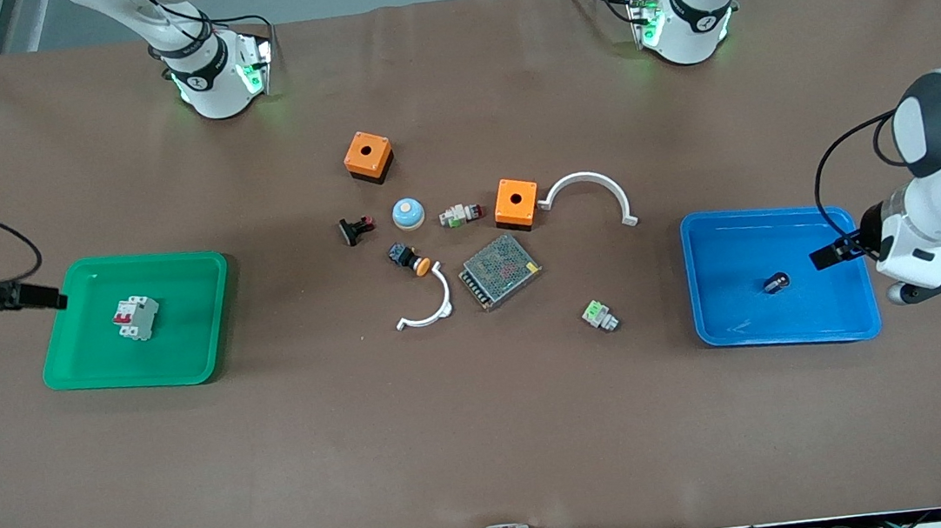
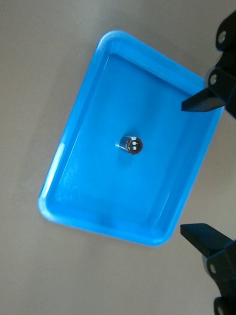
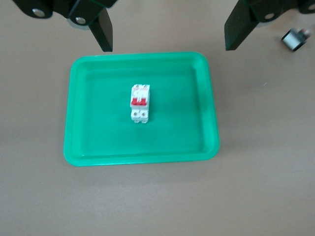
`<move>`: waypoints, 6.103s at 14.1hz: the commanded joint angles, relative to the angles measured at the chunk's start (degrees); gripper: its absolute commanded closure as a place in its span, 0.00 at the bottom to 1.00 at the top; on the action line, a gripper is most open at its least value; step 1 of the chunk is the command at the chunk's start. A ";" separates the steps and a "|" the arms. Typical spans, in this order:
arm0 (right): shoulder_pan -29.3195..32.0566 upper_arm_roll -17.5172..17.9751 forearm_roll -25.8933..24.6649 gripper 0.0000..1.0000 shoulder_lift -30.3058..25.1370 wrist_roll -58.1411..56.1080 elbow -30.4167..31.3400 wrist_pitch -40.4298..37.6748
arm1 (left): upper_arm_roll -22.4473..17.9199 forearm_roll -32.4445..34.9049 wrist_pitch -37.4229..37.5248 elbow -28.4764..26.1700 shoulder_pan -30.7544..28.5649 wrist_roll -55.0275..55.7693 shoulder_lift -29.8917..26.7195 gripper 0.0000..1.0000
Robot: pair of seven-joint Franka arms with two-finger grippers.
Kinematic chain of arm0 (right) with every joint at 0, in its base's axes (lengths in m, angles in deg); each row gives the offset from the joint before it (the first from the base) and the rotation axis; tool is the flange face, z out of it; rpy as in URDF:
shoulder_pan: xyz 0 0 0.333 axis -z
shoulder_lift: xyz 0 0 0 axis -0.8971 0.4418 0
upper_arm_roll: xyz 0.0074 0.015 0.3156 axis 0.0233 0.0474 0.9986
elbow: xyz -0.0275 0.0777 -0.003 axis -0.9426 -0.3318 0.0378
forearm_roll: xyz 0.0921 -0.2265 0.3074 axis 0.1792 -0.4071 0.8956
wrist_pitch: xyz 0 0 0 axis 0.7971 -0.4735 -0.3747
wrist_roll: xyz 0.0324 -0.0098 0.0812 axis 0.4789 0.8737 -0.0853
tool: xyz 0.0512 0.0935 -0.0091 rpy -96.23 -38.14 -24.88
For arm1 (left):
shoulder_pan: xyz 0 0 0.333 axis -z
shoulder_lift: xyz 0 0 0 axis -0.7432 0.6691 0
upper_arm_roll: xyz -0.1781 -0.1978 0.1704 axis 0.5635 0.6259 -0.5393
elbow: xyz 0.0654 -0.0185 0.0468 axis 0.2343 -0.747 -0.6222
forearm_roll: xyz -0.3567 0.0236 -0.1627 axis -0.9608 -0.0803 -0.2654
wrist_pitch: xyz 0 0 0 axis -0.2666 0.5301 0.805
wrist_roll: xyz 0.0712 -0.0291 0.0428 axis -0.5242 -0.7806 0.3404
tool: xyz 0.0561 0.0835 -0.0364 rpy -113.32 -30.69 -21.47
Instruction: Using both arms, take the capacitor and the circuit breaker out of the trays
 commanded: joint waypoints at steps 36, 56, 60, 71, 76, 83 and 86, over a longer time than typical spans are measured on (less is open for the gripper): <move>-27.98 5.10 3.06 0.99 9.68 25.38 19.32 37.22 | 18.54 -2.16 -13.94 -8.23 7.28 41.59 6.25 0.99; -36.09 5.19 3.23 0.02 20.86 36.39 11.23 40.31 | 18.19 2.58 -20.74 -5.35 12.23 52.88 12.16 0.00; -34.43 5.10 3.49 0.00 20.42 35.95 5.63 35.07 | 18.19 6.00 -12.59 6.50 8.72 46.57 10.92 0.00; -15.64 4.57 2.53 0.00 9.54 14.37 -5.21 5.72 | 17.57 12.60 17.38 24.46 -0.16 7.54 -0.22 0.00; -4.82 4.66 0.51 0.00 4.25 1.16 -5.29 -2.40 | 8.29 6.05 21.81 18.69 4.48 -6.08 -13.39 0.00; -0.67 4.66 0.77 0.00 4.68 -0.79 -10.30 -5.57 | 3.16 -1.46 21.54 8.91 5.20 -11.02 -23.44 0.00; -0.67 4.75 1.38 0.00 4.68 -0.53 -11.71 -5.57 | 3.25 -2.60 21.55 7.59 5.28 -10.67 -25.37 0.00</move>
